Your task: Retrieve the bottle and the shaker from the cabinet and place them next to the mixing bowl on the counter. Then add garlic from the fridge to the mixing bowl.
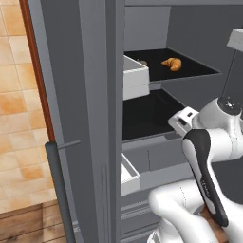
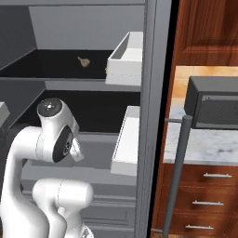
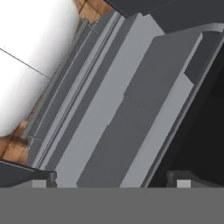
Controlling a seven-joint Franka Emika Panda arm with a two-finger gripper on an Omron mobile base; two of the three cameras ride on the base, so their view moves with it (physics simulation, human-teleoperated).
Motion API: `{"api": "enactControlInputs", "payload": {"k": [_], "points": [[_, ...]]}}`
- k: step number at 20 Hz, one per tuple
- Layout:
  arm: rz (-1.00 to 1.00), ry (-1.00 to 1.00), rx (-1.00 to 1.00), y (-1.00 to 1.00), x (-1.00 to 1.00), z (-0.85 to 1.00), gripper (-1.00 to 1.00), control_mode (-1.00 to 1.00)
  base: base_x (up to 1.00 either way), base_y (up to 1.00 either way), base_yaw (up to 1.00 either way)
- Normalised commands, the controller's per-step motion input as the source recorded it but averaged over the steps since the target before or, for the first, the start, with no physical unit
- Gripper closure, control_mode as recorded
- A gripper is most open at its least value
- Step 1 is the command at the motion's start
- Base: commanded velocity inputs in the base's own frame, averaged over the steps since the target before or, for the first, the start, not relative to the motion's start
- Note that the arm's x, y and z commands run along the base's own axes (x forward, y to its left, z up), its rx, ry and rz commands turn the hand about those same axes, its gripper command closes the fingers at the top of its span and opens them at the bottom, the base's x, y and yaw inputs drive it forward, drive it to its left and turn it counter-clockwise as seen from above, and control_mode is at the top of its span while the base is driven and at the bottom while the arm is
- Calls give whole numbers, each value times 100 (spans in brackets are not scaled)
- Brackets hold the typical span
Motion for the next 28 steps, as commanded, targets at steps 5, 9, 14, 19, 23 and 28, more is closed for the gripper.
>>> {"api": "enactControlInputs", "payload": {"k": [5,9,14,19,23,28], "points": [[7,-23,-6,1,-8,47,-100,-100,0,0,0],[16,-24,-7,0,-3,48,-100,-100,0,0,0],[3,-2,-29,44,7,73,-100,-100,0,0,0],[1,-5,-27,6,0,70,-100,-100,0,0,0],[3,-13,-4,-14,0,64,-100,-100,0,0,0],[10,-22,0,-6,0,53,-100,-100,0,0,0]]}}
